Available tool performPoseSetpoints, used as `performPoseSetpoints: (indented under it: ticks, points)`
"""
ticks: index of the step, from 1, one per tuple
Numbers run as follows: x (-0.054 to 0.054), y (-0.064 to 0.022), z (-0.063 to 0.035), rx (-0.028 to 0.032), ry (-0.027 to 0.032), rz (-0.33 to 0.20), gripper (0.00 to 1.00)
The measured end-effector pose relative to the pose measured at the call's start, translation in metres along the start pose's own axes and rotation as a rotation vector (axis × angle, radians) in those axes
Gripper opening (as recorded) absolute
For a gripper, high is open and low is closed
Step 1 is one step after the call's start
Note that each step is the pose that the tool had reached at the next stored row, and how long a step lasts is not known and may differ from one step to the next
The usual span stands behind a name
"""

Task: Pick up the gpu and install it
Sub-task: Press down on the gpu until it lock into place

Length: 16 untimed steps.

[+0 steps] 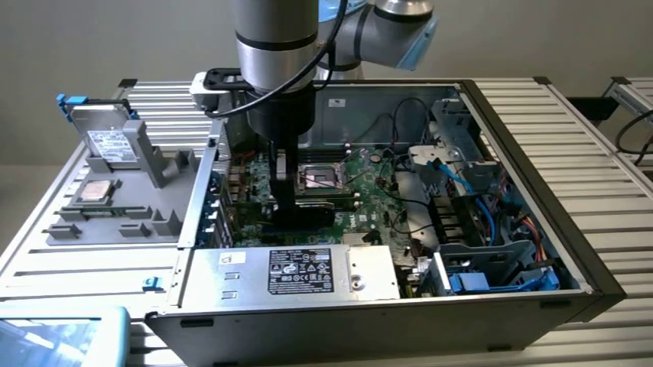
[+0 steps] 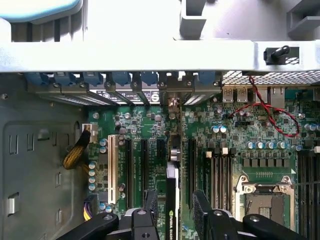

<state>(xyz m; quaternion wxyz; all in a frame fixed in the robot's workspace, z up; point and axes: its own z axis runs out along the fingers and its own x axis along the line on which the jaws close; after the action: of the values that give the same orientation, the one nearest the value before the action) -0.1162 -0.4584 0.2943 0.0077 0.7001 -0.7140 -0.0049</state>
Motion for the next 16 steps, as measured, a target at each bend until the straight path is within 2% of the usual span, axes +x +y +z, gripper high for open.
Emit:
performPoseSetpoints:
  ticks: [2,11,13,14,15,16]
  points:
    - [0.0001,0.0,-0.0001,-0.0002,-0.0044,0.0,0.42]
    - [0.0001,0.0,-0.0001,-0.0003,-0.0049,0.0,0.42]
    - [0.0001,0.0,-0.0001,-0.0001,-0.0049,0.0,0.4]
    - [0.0001,0.0,-0.0001,0.0,-0.0049,0.0,0.34]
    - [0.0001,0.0,-0.0001,0.0,-0.0049,0.0,0.34]
    - [0.0001,0.0,-0.0001,0.0,-0.0046,0.0,0.27]
